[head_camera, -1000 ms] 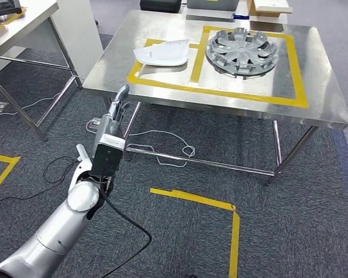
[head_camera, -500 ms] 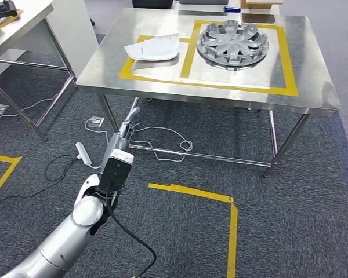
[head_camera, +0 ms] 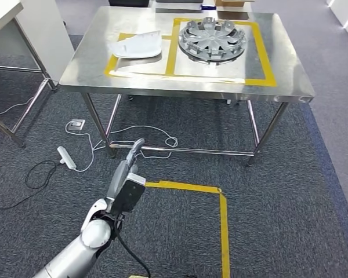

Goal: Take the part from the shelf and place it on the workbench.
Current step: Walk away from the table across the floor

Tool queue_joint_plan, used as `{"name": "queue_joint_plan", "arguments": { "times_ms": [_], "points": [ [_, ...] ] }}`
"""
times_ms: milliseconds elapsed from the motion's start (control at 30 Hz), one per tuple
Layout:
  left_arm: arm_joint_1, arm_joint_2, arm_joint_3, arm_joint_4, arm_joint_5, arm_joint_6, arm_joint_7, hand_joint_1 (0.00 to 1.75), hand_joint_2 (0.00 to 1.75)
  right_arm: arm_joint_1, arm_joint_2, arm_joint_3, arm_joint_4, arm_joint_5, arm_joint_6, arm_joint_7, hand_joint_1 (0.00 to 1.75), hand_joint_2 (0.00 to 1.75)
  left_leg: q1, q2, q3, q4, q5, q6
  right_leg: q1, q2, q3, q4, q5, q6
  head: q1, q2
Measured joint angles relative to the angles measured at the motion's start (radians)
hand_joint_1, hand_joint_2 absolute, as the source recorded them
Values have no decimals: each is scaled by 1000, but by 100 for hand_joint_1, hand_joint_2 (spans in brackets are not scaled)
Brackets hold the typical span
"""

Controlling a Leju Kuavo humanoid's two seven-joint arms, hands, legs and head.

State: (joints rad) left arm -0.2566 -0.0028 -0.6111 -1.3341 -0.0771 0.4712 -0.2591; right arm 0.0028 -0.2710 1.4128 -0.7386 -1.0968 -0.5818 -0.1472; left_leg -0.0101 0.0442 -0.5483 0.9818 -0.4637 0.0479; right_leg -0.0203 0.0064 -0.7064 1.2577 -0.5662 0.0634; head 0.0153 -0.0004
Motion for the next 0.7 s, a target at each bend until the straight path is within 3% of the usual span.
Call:
{"name": "queue_joint_plan", "arguments": {
  "times_ms": [33, 100, 167, 233, 300, 400, 433, 467, 500, 533, 600, 667, 700],
  "points": [
    [6, 1, 11, 30, -4, 11, -11, 0, 0, 2, 0, 0, -2, -5, -5, 1, 0, 0, -2, 9, -1, 1, 0, 0, 1, -7, 36, -55, 27, -3, 0, 0],
    [13, 4, 39, 90, -11, 26, -30, 0, 0, 1, -1, 1, -8, -15, -12, 1, 0, 0, -6, 26, -1, 5, -1, -3, 9, -47, 123, -197, 71, -16, 0, 0],
    [27, 6, 71, 142, -32, 39, -34, 0, 0, -1, -2, 1, -15, -27, -19, -3, 0, 0, -12, 43, -2, 10, -2, -10, 17, -71, 163, -267, 82, -30, -2, 0],
    [51, 4, 99, 185, -66, 49, -26, 0, 0, 1, -3, 1, -24, -41, -30, -8, 0, 0, -13, 60, -2, 11, -3, -19, 18, -54, 162, -272, 87, -41, -4, 0],
    [76, 1, 120, 219, -95, 57, -13, 0, 0, 4, -5, 3, -35, -55, -43, -11, 0, 0, -8, 40, -8, 33, -25, -32, 13, -36, 161, -278, 95, -51, -6, 0],
    [113, 2, 151, 277, -115, 71, 2, 0, 0, 4, -10, 7, -52, -76, -66, -14, 0, 0, 6, -22, -73, 199, -126, -51, 8, -5, 155, -281, 104, -60, -10, 0],
    [128, 2, 160, 299, -116, 74, 4, 0, 0, 5, -11, 10, -58, -84, -72, -14, 0, 0, 10, -29, -97, 259, -151, -54, 7, 8, 153, -280, 106, -61, -10, 0],
    [144, 4, 168, 319, -116, 77, 5, 0, 0, 7, -13, 12, -65, -90, -77, -15, 0, 0, 13, -31, -110, 290, -155, -56, 7, 21, 151, -279, 107, -60, -10, 0],
    [157, 4, 174, 337, -116, 79, 3, 0, 0, 10, -14, 14, -71, -96, -81, -15, 0, 0, 16, -33, -106, 286, -141, -57, 7, 35, 150, -278, 108, -59, -10, 0],
    [167, 6, 180, 352, -115, 81, 1, 0, 0, 12, -15, 16, -76, -100, -83, -15, 0, 0, 19, -38, -85, 242, -108, -57, 6, 48, 150, -276, 108, -57, -10, 0],
    [175, 8, 189, 373, -114, 81, -1, 0, 0, 15, -17, 19, -84, -103, -85, -16, 0, 0, 27, -82, -24, 108, -42, -58, 6, 70, 146, -270, 108, -50, -10, 0],
    [177, 8, 195, 388, -114, 82, -3, 0, 0, 13, -21, 20, -90, -105, -87, -17, 0, 0, 32, -124, 6, 33, -22, -56, 6, 90, 135, -265, 111, -37, -9, 0],
    [178, 8, 196, 394, -114, 82, -4, 0, 0, 13, -23, 20, -92, -105, -87, -18, 0, 0, 31, -128, 6, 28, -25, -53, 5, 100, 128, -265, 115, -29, -9, 0]
  ]
}}
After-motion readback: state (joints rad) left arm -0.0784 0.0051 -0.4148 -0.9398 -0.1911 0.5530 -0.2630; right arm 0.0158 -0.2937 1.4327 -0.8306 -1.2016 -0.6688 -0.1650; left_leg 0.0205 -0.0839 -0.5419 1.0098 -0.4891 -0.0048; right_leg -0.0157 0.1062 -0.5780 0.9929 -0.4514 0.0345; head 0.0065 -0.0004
